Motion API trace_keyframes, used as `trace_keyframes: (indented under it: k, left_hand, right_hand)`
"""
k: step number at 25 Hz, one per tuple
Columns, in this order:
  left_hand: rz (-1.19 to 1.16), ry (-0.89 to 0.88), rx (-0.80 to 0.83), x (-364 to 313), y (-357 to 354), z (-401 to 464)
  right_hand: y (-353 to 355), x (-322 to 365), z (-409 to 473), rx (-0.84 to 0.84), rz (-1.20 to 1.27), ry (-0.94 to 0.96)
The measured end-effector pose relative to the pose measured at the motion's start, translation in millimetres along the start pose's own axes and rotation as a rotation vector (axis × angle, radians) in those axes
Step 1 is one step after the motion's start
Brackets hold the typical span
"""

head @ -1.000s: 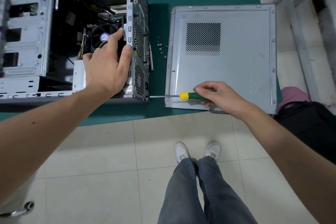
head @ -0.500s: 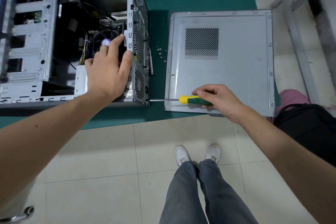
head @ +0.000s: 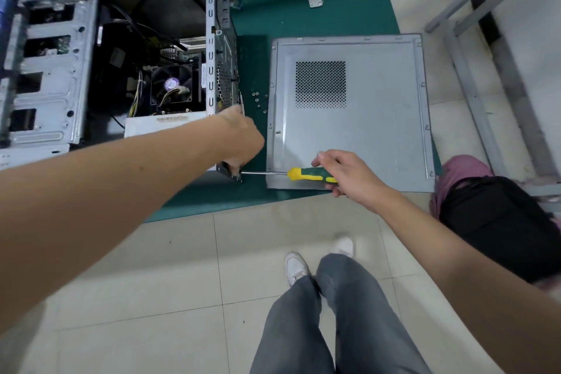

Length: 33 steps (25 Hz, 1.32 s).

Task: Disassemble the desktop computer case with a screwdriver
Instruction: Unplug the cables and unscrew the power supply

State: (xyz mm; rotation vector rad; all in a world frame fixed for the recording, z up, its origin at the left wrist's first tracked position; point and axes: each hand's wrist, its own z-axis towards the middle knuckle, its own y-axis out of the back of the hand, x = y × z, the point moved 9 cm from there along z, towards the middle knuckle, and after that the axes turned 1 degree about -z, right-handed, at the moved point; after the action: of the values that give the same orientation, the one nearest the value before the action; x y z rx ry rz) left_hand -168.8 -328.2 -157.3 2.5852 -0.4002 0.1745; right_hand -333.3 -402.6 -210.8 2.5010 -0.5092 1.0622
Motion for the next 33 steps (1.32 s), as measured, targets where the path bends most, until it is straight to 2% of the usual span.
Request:
trace_keyframes:
  k: [5,9,12,15,17,20,23,26,30,33]
  left_hand:
    - [-0.061,-0.047,0.060,-9.3,-10.7,12.9]
    - [-0.005,-0.083,0.056,-14.2,-14.5,16.5]
    - [-0.041,-0.040,0.012,-10.5,-11.5,17.8]
    - [-0.337,0.135,-0.132,9.4,0.7,17.6]
    - [-0.647,0.270,-0.244,25.5,10.1,18.1]
    - [-1.117,0.431,-0.366,40.6,17.5,22.4]
    - [-1.339,0.514,-0.491,60.9,26.9,32.5]
    - [-1.361,0.515,-0.504,70.3,28.7,46.2]
    - [-1.176,0.420,-0.453,68.6,35.8,47.9]
    - [-1.060,0.342,-0.613,84.2,50.4,18.5]
  right_hand:
    - [11.5,3.2,-1.1,-0.047,0.233,0.107]
    - [21.8,9.6,4.6,-0.032,0.219,0.120]
    - [41.2,18.3,9.1,-0.039,0.199,0.140]
    - [66.0,15.0,10.3,-0.087,0.337,0.038]
    - [78.5,10.0,8.3,-0.106,0.532,-0.062]
    - [78.4,10.6,7.2,-0.070,0.692,-0.126]
    - [67.6,15.6,12.1,-0.050,0.761,-0.150]
    - [59.8,14.8,17.5,-0.074,0.792,-0.164]
    - [42.6,12.3,12.8,-0.081,0.908,-0.191]
    - [24.0,24.1,3.3,-0.006,1.028,-0.202]
